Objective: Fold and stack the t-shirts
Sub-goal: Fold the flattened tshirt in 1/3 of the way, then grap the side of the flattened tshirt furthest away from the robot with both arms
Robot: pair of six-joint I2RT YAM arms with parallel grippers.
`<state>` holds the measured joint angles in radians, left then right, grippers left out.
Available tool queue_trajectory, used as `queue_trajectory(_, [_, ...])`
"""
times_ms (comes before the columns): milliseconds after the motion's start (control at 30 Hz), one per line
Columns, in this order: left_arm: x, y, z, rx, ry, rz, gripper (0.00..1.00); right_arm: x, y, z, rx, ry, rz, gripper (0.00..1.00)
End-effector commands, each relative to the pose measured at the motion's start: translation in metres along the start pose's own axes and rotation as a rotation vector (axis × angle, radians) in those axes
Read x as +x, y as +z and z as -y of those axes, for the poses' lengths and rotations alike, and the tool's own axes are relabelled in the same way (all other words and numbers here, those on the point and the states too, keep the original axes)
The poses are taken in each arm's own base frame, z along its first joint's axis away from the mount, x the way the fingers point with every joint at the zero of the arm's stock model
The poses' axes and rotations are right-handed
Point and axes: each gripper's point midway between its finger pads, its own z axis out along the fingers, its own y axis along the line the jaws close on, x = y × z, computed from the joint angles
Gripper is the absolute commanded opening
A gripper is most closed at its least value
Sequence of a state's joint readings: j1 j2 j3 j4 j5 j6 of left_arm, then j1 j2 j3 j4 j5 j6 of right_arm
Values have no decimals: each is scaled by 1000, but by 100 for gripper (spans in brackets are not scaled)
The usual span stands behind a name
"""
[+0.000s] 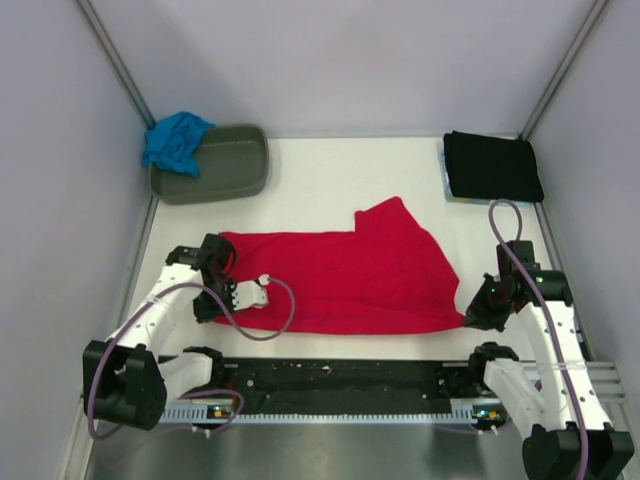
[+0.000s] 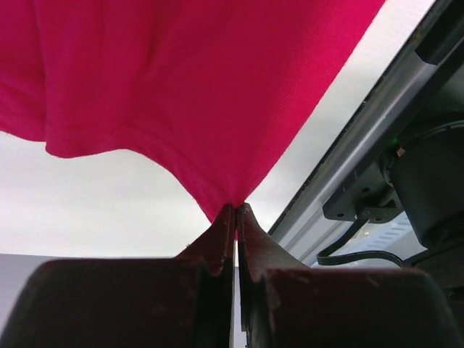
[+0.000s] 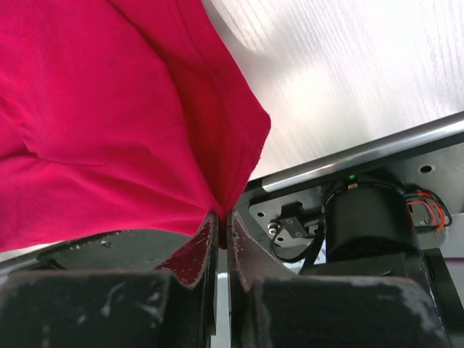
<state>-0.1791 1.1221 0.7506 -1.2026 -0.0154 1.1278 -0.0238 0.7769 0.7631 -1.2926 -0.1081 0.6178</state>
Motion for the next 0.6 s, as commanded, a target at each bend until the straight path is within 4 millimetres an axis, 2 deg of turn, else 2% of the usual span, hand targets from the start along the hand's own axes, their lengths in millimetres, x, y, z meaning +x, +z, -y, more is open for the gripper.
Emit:
queue_trajectory(0, [-2,-4,16,92,59,9,0,5,-13,5,7,-31,-4,0])
queue_trajectory(33, [-5,-4,16,97,69,18,0,5,-13,5,7,-40,-4,2])
queue_trajectory(67, [-6,-4,16,99,74,23,0,5,-14,6,12,-51,-7,9])
queue_trajectory(100, [-8,-5,14,96,75,27,12,4,-15,7,21,-56,-6,22])
queue_trajectory(133, [-9,-6,12,91,76,27,31,3,-15,7,27,-52,-9,32])
queue_trajectory(167, [-9,-7,10,78,73,25,55,5,-16,7,30,-57,-24,42])
queue_trajectory(200, [-8,-8,7,64,75,16,89,3,-19,6,33,-58,-23,50])
queue_trajectory(233, [-6,-11,2,46,75,6,99,-1,-24,5,34,-61,-10,57])
queue_trajectory(333, [-3,-28,-33,-102,42,-38,99,-31,-51,-8,6,-82,127,75])
queue_trajectory(367, [-7,-38,-50,-163,12,-23,99,-47,-64,-23,-50,-106,196,78])
queue_trajectory(433, [-30,-63,-96,-322,-93,98,99,-74,-83,-62,-215,-174,306,92])
queue_trajectory(500, [-51,-85,-136,-406,-233,262,99,-101,-92,-96,-329,-217,375,95])
queue_trajectory(567, [-61,-88,-163,-388,-364,353,99,-128,-95,-124,-384,-285,432,94])
